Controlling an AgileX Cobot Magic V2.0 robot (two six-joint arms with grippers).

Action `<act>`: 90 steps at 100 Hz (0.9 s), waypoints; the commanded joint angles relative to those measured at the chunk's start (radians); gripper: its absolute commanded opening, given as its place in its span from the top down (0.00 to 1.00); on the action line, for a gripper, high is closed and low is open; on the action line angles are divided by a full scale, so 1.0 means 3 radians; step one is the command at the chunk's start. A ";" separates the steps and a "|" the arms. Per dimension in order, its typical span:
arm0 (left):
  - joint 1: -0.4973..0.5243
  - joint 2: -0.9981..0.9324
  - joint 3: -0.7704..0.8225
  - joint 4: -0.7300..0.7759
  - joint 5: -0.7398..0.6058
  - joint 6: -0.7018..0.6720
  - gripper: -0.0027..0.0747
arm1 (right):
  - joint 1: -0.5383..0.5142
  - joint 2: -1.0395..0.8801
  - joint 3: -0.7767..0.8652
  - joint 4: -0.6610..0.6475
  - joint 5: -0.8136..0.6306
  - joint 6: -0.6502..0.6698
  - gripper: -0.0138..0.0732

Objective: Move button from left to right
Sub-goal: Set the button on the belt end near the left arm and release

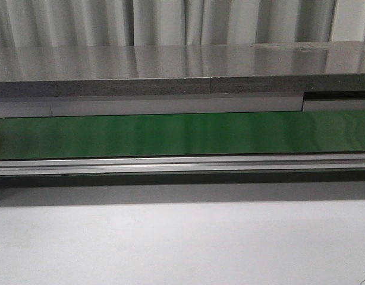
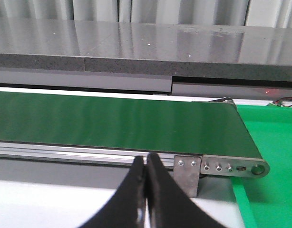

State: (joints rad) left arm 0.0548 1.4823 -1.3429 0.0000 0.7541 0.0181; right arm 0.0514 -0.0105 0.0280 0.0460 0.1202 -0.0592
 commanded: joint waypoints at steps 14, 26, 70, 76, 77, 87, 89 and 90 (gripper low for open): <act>-0.0187 -0.0946 0.0673 -0.0020 -0.1010 -0.0007 0.15 | -0.0001 -0.0068 -0.0052 -0.0013 -0.0259 0.0003 0.92; -0.0331 -0.1394 0.1191 0.0000 -0.1451 -0.0007 0.15 | -0.0001 -0.0068 -0.0052 -0.0013 -0.0259 0.0003 0.92; -0.0441 -0.3011 0.2793 0.0000 -0.2264 -0.0007 0.15 | -0.0001 -0.0068 -0.0052 -0.0013 -0.0259 0.0003 0.92; -0.0441 -0.3220 0.2924 0.0000 -0.2264 -0.0007 0.15 | -0.0001 -0.0068 -0.0052 -0.0013 -0.0259 0.0003 0.92; -0.0441 -0.3264 0.2948 0.0000 -0.2264 -0.0007 0.15 | -0.0001 -0.0068 -0.0052 -0.0013 -0.0259 0.0003 0.92; -0.0441 -0.3524 0.3084 0.0000 -0.2255 -0.0007 0.15 | -0.0001 -0.0068 -0.0052 -0.0013 -0.0259 0.0003 0.92; -0.0441 -0.3577 0.3100 0.0000 -0.2255 -0.0007 0.15 | -0.0001 -0.0068 -0.0052 -0.0013 -0.0259 0.0003 0.92; -0.0441 -0.3610 0.3114 0.0000 -0.2255 -0.0007 0.15 | -0.0001 -0.0068 -0.0052 -0.0013 -0.0259 0.0003 0.92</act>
State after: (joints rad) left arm -0.0680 0.4540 -0.4065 0.0000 0.1670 0.0199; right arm 0.0514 -0.0105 0.0280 0.0460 0.1202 -0.0592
